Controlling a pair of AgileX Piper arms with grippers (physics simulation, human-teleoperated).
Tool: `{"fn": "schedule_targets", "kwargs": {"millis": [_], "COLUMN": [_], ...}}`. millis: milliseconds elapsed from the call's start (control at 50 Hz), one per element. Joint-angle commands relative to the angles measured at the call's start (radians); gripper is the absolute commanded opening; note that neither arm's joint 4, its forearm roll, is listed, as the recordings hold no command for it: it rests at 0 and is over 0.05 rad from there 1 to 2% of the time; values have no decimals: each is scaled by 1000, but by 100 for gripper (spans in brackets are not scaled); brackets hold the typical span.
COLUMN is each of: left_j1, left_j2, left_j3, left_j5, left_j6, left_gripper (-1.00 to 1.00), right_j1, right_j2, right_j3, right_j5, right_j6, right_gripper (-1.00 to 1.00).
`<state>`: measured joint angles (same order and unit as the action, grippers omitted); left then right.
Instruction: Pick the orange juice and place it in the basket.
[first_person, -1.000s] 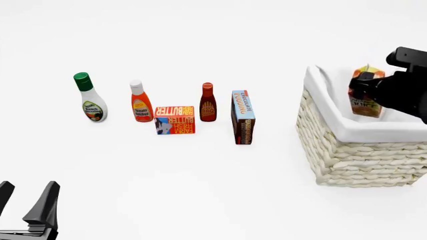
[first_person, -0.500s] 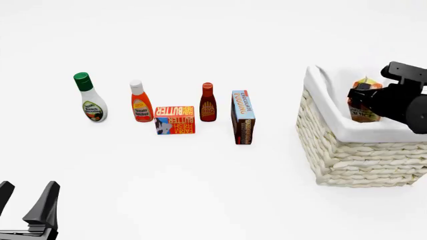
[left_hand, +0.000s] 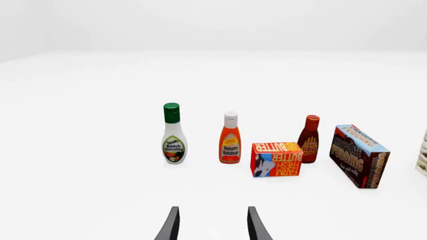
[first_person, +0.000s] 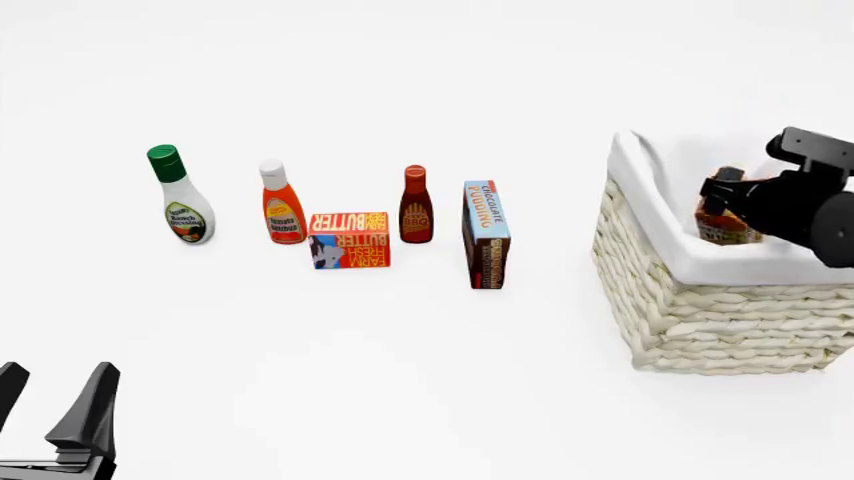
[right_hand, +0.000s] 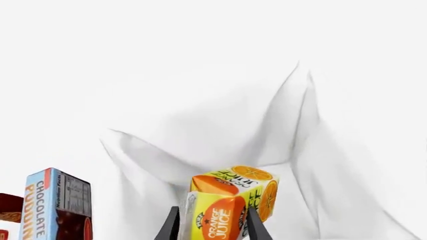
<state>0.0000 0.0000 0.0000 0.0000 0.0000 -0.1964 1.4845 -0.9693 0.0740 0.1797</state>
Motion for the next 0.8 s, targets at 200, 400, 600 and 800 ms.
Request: {"fn": "schedule_targets", "kwargs": {"millis": [200,400,600,800], "left_j1": [0,0,0,0], "left_j2": [0,0,0,0], "left_j3": [0,0,0,0], "left_j5": [0,0,0,0], "left_j6": [0,0,0,0], "left_gripper": [100,100,100,100], "right_j1": [7,6,1,-15], "right_j2": [-38,-84,-175,-258], "right_j3": [2,16,39,62], "right_j5": [-16,-6,49,98], "right_j6": [36,31,-20,-90], "right_gripper": [100,100,100,100]}}
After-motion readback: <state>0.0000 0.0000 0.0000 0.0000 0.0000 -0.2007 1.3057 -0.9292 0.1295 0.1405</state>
